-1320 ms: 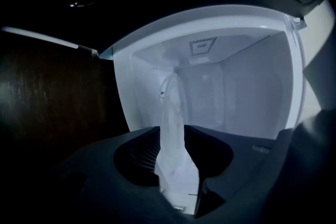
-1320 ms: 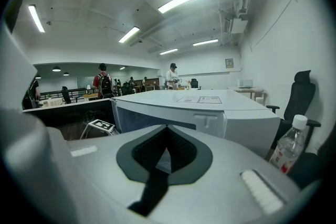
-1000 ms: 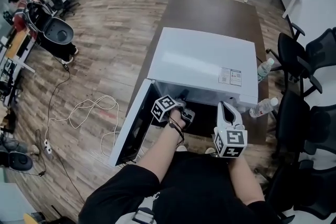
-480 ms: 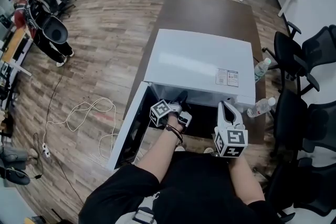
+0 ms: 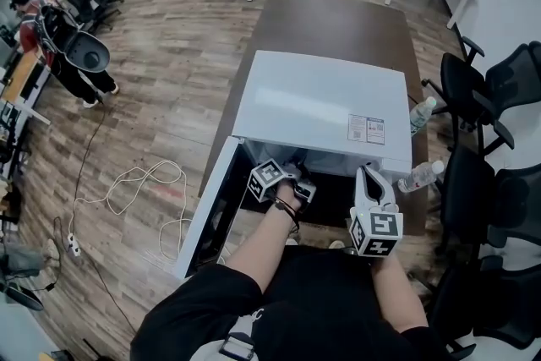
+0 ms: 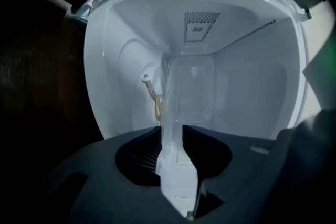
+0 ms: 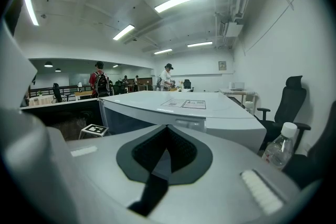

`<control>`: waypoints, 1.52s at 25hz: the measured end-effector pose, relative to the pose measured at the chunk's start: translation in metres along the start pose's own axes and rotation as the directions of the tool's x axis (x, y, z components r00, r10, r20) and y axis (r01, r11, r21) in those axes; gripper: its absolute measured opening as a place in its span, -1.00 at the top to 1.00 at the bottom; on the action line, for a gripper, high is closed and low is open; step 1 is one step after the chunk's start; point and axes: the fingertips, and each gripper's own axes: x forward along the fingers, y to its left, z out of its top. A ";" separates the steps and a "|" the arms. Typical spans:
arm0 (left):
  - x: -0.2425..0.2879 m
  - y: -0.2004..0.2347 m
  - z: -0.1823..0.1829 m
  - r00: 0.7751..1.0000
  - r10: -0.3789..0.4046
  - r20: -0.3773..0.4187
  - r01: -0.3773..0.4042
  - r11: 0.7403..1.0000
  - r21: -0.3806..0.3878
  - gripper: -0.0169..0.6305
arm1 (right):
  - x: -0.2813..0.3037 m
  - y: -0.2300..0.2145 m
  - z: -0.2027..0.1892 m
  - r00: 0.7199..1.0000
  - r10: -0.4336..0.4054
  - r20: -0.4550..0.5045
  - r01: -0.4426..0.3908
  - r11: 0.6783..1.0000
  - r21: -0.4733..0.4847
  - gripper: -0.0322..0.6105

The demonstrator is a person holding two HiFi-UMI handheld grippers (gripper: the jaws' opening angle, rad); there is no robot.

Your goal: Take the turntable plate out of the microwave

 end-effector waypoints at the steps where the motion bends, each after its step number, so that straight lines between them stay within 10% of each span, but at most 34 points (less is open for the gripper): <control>1: 0.002 -0.001 0.000 1.000 -0.008 0.000 0.008 1.000 0.000 0.57 | 0.000 0.000 0.000 1.000 -0.002 0.000 0.002 1.000 0.000 0.87; 10: 0.008 -0.002 -0.003 0.998 -0.058 0.010 0.058 0.998 0.011 0.69 | 0.000 -0.010 0.000 1.000 -0.020 -0.006 0.020 1.000 0.003 0.87; 14: 0.014 -0.005 0.001 0.999 0.026 0.040 -0.032 0.985 0.170 0.68 | 0.003 -0.012 -0.001 1.000 -0.016 -0.012 0.016 1.000 0.004 0.87; 19: 0.019 -0.007 0.014 0.992 -0.047 0.115 0.059 0.993 -0.103 0.41 | 0.001 -0.010 0.002 1.000 -0.007 -0.008 0.007 1.000 -0.001 0.87; 25: 0.019 0.000 0.003 0.998 0.003 0.056 -0.001 1.000 -0.025 0.88 | 0.000 -0.013 0.004 1.000 -0.011 -0.008 0.011 1.000 -0.006 0.87; 38: 0.009 -0.016 0.007 0.993 -0.092 0.078 0.096 0.993 -0.061 0.84 | 0.002 -0.012 0.002 0.999 0.035 -0.008 -0.035 0.999 0.018 0.87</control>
